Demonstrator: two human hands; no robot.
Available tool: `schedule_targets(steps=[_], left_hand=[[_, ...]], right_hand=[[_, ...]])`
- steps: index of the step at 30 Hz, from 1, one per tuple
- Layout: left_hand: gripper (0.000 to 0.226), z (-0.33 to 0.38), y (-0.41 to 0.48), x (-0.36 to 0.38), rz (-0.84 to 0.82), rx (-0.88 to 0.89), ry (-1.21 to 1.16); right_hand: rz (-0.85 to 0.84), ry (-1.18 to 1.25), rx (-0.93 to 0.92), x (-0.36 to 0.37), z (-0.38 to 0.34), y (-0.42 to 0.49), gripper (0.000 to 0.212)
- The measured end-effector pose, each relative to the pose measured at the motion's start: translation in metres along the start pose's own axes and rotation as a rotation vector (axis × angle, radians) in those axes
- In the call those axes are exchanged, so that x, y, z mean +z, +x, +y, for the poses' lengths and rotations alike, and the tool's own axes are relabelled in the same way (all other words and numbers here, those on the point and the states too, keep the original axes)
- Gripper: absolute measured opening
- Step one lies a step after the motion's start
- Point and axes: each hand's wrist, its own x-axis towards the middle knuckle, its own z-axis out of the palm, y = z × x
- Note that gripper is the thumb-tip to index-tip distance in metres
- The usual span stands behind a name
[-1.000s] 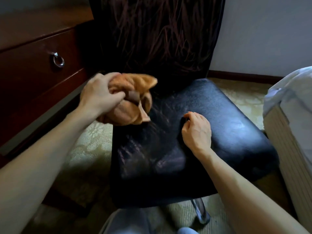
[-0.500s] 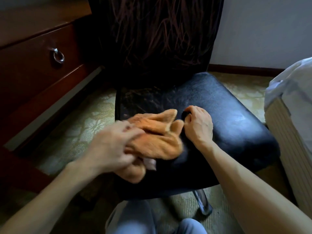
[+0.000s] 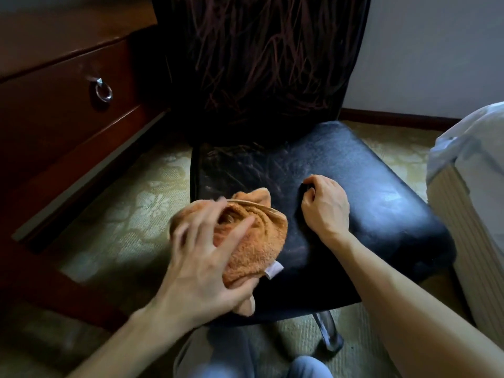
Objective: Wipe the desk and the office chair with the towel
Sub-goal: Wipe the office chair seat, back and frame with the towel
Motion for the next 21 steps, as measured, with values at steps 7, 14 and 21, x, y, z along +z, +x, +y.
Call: schedule_targets(steps=[7, 14, 21], left_hand=[[0.092, -0.023, 0.048, 0.001, -0.236, -0.266, -0.072], [0.064, -0.089, 0.174, -0.002, 0.024, -0.414, 0.06], [0.076, -0.11, 0.267, 0.02, -0.234, -0.382, 0.04]], right_hand=[[0.003, -0.013, -0.01, 0.003, 0.0, 0.0, 0.021], [0.071, -0.029, 0.005, 0.013, -0.006, -0.003, 0.013], [0.092, -0.13, 0.019, 0.021, -0.012, -0.005, 0.012]])
